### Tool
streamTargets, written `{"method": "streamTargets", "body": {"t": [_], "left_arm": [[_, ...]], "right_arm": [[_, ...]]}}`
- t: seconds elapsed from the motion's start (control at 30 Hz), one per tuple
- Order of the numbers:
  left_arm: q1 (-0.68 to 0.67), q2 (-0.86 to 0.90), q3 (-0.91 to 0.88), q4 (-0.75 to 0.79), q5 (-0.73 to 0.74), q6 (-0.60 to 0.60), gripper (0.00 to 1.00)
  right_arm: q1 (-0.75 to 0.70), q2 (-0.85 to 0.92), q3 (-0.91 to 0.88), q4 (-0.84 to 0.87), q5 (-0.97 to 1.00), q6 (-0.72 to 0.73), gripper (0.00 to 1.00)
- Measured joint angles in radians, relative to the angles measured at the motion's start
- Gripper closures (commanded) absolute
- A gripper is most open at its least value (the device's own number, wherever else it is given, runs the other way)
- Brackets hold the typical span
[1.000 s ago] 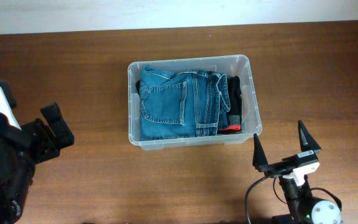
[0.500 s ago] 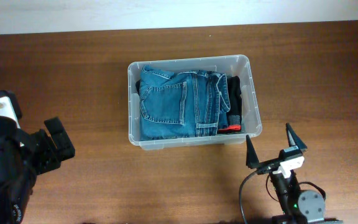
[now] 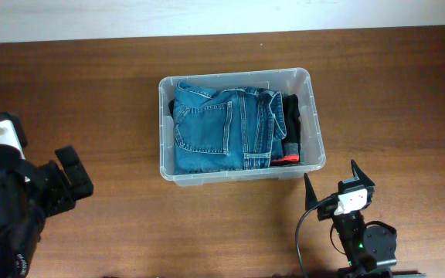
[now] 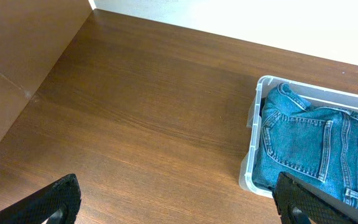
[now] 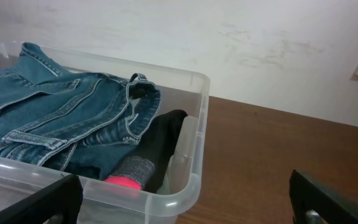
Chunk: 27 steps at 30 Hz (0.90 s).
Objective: Pack container
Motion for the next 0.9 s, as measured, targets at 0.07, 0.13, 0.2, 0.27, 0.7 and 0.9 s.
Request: {"method": "streamTargets", "body": {"t": [0.07, 0.13, 0.2, 0.27, 0.7, 0.9], "left_arm": [[0.000, 0.000, 0.000, 0.000, 0.000, 0.000, 0.00], [0.000, 0.000, 0.000, 0.000, 0.000, 0.000, 0.00], [0.000, 0.000, 0.000, 0.000, 0.000, 0.000, 0.00], [0.000, 0.000, 0.000, 0.000, 0.000, 0.000, 0.00], [0.000, 0.000, 0.000, 0.000, 0.000, 0.000, 0.00], [0.000, -0.012, 0.000, 0.000, 0.000, 0.000, 0.00]], "right_arm": [[0.000, 0.000, 0.000, 0.000, 0.000, -0.002, 0.02], [0.000, 0.000, 0.000, 0.000, 0.000, -0.002, 0.02], [0.000, 0.000, 0.000, 0.000, 0.000, -0.002, 0.02], [0.000, 0.000, 0.000, 0.000, 0.000, -0.003, 0.02], [0.000, 0.000, 0.000, 0.000, 0.000, -0.007, 0.02], [0.000, 0.000, 0.000, 0.000, 0.000, -0.013, 0.02]]}}
